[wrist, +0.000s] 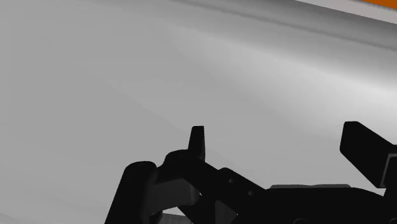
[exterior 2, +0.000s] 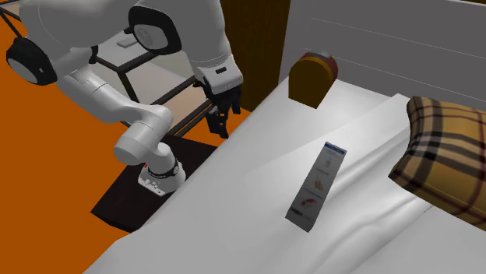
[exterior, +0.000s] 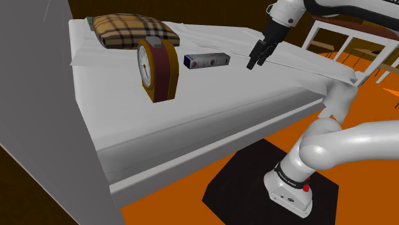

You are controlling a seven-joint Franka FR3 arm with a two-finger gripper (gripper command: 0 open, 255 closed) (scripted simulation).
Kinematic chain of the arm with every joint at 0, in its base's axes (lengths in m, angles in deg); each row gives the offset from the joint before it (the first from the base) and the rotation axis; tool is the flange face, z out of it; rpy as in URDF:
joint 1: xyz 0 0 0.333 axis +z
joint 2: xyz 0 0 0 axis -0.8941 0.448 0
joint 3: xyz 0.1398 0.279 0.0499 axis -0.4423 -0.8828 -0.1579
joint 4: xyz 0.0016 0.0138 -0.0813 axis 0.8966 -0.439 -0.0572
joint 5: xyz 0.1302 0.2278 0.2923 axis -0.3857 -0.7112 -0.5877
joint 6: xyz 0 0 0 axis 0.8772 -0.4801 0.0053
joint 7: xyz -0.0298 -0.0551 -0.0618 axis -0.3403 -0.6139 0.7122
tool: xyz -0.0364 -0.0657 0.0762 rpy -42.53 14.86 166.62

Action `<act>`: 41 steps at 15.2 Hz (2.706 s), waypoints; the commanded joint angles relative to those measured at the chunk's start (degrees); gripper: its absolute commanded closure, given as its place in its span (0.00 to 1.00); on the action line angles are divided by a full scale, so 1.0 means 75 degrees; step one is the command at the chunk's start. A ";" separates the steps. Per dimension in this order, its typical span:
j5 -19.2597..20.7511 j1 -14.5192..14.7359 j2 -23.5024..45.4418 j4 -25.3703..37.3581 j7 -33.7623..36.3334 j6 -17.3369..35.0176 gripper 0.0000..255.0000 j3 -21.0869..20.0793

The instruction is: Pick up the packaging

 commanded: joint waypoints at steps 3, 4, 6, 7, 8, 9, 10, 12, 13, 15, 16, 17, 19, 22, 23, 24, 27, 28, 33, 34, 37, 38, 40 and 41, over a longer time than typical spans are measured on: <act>0.0199 0.0189 0.0572 0.0350 -0.0921 0.0094 0.00 0.0387; 0.0281 0.0289 0.0873 0.0551 -0.1376 0.0131 0.00 0.0571; 0.0407 0.0492 0.1501 0.1003 -0.2281 0.0183 0.00 0.0912; 0.0450 0.0594 0.1826 0.1252 -0.2731 0.0197 0.00 0.1071; 0.0480 0.0695 0.2158 0.1516 -0.3179 0.0203 0.00 0.1222; 0.0497 0.0792 0.2495 0.1793 -0.3626 0.0200 0.00 0.1362; 0.0500 0.0885 0.2839 0.2084 -0.4073 0.0188 0.00 0.1492; 0.0472 0.1056 0.3539 0.2705 -0.4958 0.0137 0.00 0.1724; 0.0442 0.1131 0.3896 0.3034 -0.5397 0.0098 0.00 0.1823; 0.0354 0.1255 0.4620 0.3728 -0.6264 -0.0010 0.00 0.1985; 0.0300 0.1303 0.4986 0.4093 -0.6689 -0.0079 0.00 0.2047; 0.0241 0.1339 0.5355 0.4470 -0.7108 -0.0158 0.00 0.2094; 0.0117 0.1375 0.6098 0.5263 -0.7919 -0.0347 0.00 0.2141; -0.0054 0.1356 0.7222 0.6558 -0.9057 -0.0707 0.00 0.2102; -0.0067 0.1341 0.7334 0.6694 -0.9163 -0.0747 0.00 0.2080; -0.0056 0.1344 0.7299 0.6543 -0.9158 -0.0631 0.00 0.2071; -0.0031 0.1363 0.7210 0.6115 -0.9146 -0.0288 0.00 0.2061; -0.0024 0.1368 0.7186 0.5980 -0.9143 -0.0176 0.00 0.2058; -0.0009 0.1380 0.7126 0.5624 -0.9139 0.0122 1.00 0.2054; -0.0009 0.1379 0.7127 0.5630 -0.9141 0.0118 1.00 0.2055; -0.0007 0.1381 0.7118 0.5621 -0.9138 0.0117 1.00 0.2054; -0.0007 0.1380 0.7120 0.5626 -0.9139 0.0114 1.00 0.2054; -0.0008 0.1380 0.7124 0.5635 -0.9139 0.0109 1.00 0.2054; -0.0007 0.1381 0.7121 0.5630 -0.9138 0.0111 1.00 0.2053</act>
